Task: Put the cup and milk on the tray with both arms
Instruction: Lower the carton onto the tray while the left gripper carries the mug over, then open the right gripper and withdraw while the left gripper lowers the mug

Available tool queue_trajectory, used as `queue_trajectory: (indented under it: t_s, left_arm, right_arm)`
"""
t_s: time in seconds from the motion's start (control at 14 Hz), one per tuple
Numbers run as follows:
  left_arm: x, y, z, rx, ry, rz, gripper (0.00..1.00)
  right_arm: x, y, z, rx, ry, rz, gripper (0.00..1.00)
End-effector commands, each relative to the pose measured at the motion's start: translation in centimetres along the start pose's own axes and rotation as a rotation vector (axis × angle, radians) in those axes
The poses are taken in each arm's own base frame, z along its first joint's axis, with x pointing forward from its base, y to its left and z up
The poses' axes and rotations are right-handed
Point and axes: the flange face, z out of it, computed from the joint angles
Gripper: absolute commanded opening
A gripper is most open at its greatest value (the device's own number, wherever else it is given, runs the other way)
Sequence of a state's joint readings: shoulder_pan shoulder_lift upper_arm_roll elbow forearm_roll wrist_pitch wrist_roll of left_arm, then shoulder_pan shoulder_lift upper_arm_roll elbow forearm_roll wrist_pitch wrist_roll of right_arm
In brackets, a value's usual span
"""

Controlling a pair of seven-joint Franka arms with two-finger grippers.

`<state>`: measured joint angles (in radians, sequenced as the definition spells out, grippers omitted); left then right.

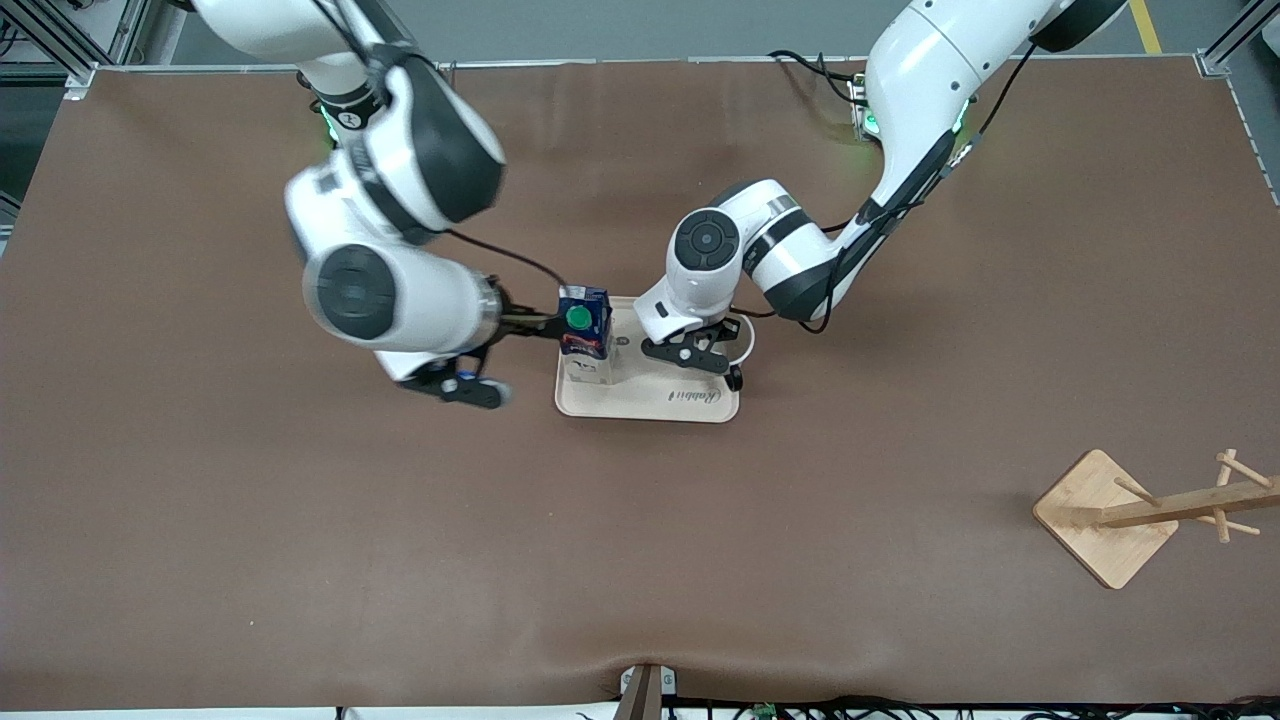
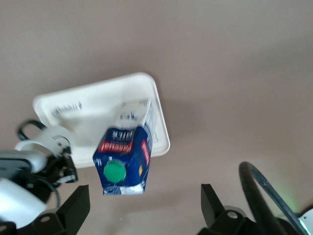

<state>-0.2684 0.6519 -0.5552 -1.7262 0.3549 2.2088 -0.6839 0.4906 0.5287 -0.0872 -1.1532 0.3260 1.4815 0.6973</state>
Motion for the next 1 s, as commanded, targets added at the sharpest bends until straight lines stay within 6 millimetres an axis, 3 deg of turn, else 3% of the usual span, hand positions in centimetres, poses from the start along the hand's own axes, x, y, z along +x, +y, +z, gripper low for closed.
queue_trajectory:
  t_s: [0.0, 0.07, 0.29, 0.36, 0.5, 0.57, 0.64, 0.71, 0.79, 0.93]
  left_arm:
    - [0.7, 0.8, 0.3, -0.016, 0.036, 0.021, 0.0]
    - [0.5, 1.1, 0.8, -0.023, 0.036, 0.024, 0.0]
    - [0.1, 1.9, 1.3, -0.027, 0.031, 0.026, 0.0]
    - [0.0, 1.9, 1.5, -0.026, 0.029, 0.024, 0.0]
    - [-0.1, 1.8, 1.7, -0.024, 0.024, 0.02, 0.0]
    - [-0.2, 2.1, 1.7, -0.024, 0.025, 0.025, 0.23]
    - [-0.1, 2.2, 1.5, -0.025, 0.028, 0.026, 0.56]
    - [-0.1, 2.2, 1.4, -0.023, 0.031, 0.032, 1.0]
    - [-0.1, 2.1, 1.1, -0.011, 0.038, 0.041, 1.0]
    - [0.2, 1.7, 0.1, 0.02, 0.071, 0.059, 1.0]
  right_arm:
    - [1.8, 4.7, -5.3, 0.04, 0.029, 0.048, 1.0]
    - [2.4, 7.2, -7.5, 0.037, 0.056, 0.066, 1.0]
    - [4.6, 13.8, -10.9, -0.115, 0.18, 0.005, 1.0]
    - [3.9, 16.1, -13.4, -0.141, 0.226, -0.027, 1.0]
    - [4.9, 21.4, -15.3, -0.139, 0.225, -0.051, 1.0]
    - [4.6, 24.1, -16.2, -0.142, 0.215, -0.117, 1.0]
    - [4.3, 27.3, -16.8, -0.14, 0.202, -0.192, 1.0]
    - [3.1, 29.3, -17.4, -0.134, 0.201, -0.247, 1.0]
    - [1.5, 30.2, -17.6, -0.131, 0.201, -0.257, 1.0]
    - [-2.2, 29.8, -17.1, -0.144, 0.194, -0.288, 1.0]
